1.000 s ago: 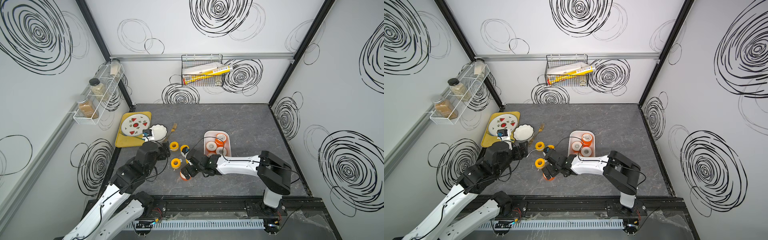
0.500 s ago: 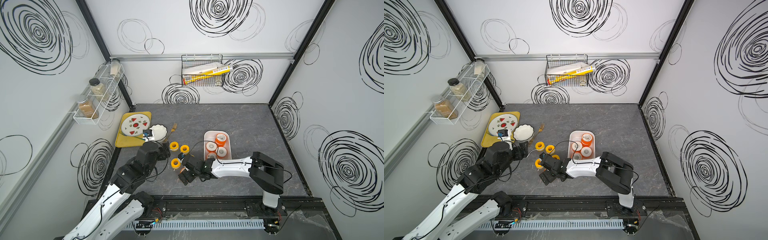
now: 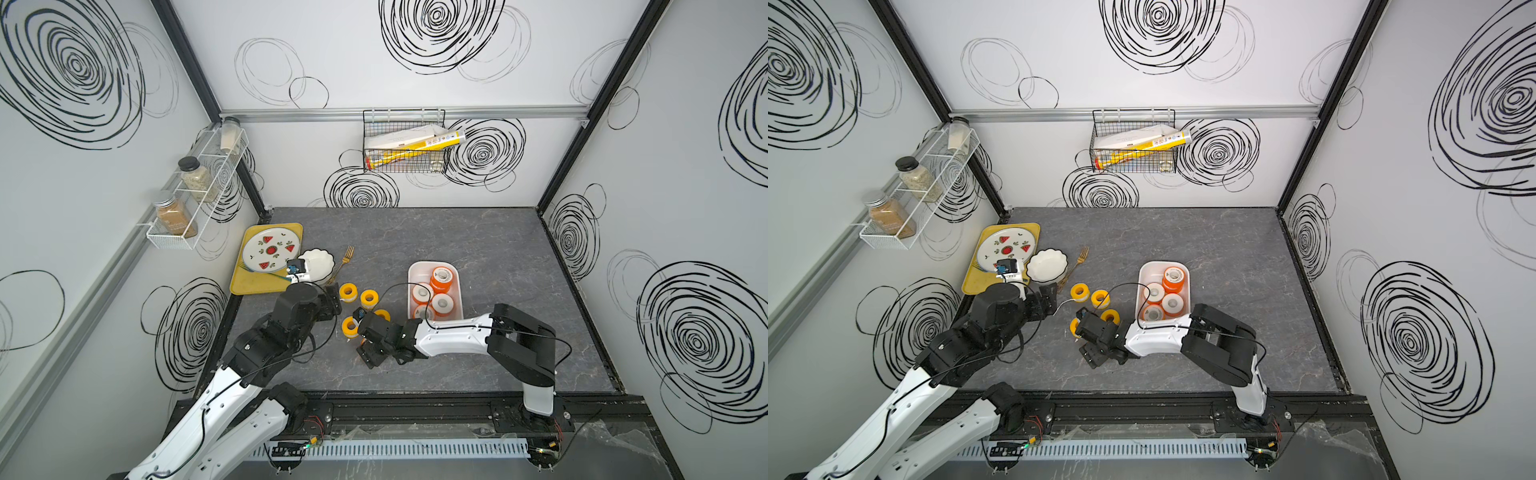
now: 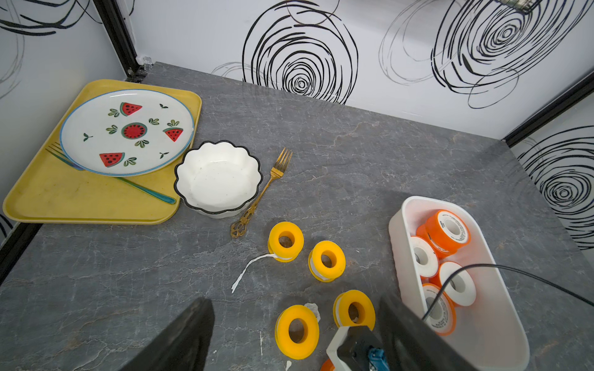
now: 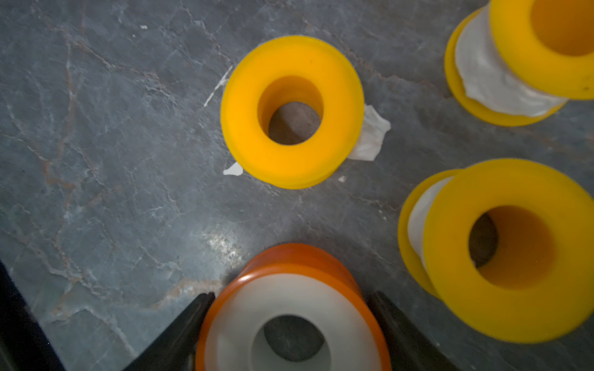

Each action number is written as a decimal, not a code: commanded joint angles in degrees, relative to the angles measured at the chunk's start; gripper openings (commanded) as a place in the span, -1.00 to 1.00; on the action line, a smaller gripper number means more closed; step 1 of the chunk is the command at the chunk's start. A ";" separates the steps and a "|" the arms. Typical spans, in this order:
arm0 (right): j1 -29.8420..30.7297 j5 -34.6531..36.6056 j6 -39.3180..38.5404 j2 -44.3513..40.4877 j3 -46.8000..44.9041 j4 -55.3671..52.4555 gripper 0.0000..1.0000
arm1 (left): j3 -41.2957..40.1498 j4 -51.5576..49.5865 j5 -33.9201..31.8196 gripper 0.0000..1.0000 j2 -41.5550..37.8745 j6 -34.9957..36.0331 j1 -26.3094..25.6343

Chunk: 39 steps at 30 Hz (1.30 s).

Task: Put the sealing tape into the storage box
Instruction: Pick up the sealing tape at the center of the board, then place the sealing tape in the storage box.

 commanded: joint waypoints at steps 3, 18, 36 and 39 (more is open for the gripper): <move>0.36 0.37 1.51 -0.71 0.63 -3.04 0.26 | -0.41 2.96 0.42 0.74 0.35 0.76 0.39; 0.36 0.97 1.44 -15.33 -3.51 -6.46 0.00 | -0.46 2.88 0.40 0.74 0.08 0.76 0.37; -24.27 2.52 -6.79 -33.29 -11.17 -6.64 -0.03 | -0.55 2.88 0.45 0.75 0.61 0.76 0.38; -28.32 0.39 -8.03 -30.38 -11.04 -4.86 -0.05 | -0.55 2.88 0.46 0.75 0.78 0.76 0.35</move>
